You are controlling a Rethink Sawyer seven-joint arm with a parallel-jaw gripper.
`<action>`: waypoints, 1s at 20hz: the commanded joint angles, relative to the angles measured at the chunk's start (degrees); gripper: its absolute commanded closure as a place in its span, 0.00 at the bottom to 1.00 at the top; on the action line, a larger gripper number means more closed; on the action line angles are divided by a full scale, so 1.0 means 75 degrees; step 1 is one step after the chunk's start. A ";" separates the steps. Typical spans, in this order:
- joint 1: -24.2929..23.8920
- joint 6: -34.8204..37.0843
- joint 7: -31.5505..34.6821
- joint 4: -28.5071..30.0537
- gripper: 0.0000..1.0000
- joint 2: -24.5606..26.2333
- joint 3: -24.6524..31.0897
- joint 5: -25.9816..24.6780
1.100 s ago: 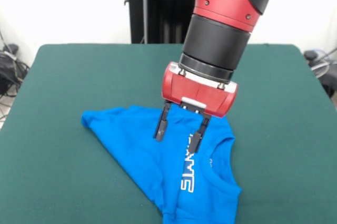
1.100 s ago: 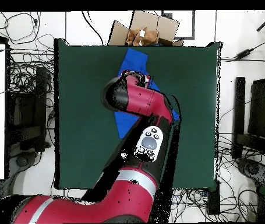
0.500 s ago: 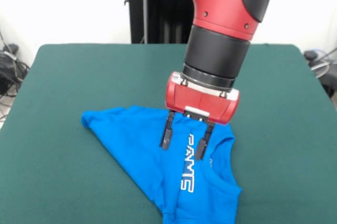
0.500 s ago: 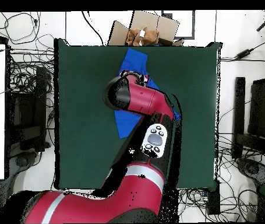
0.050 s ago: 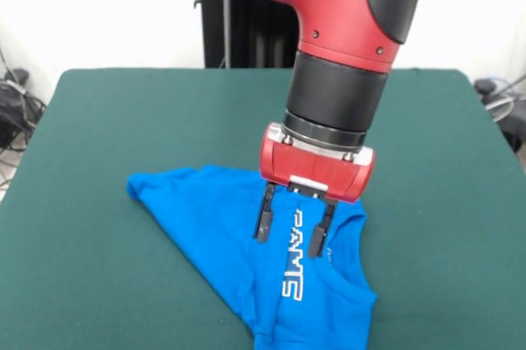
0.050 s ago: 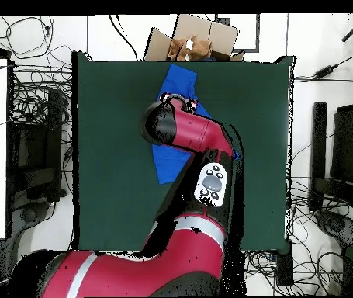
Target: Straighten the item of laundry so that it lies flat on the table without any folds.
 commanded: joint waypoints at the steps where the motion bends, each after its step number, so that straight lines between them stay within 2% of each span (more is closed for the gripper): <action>1: -0.0083 0.1110 0.0694 0.0585 0.00 0.0281 0.0857 -0.0250; 11: 0.0133 0.1335 0.0830 -0.0017 0.00 0.0759 0.0506 -0.0221; 20: -0.0129 0.0906 0.0687 0.0028 0.00 0.0851 0.0829 -0.0302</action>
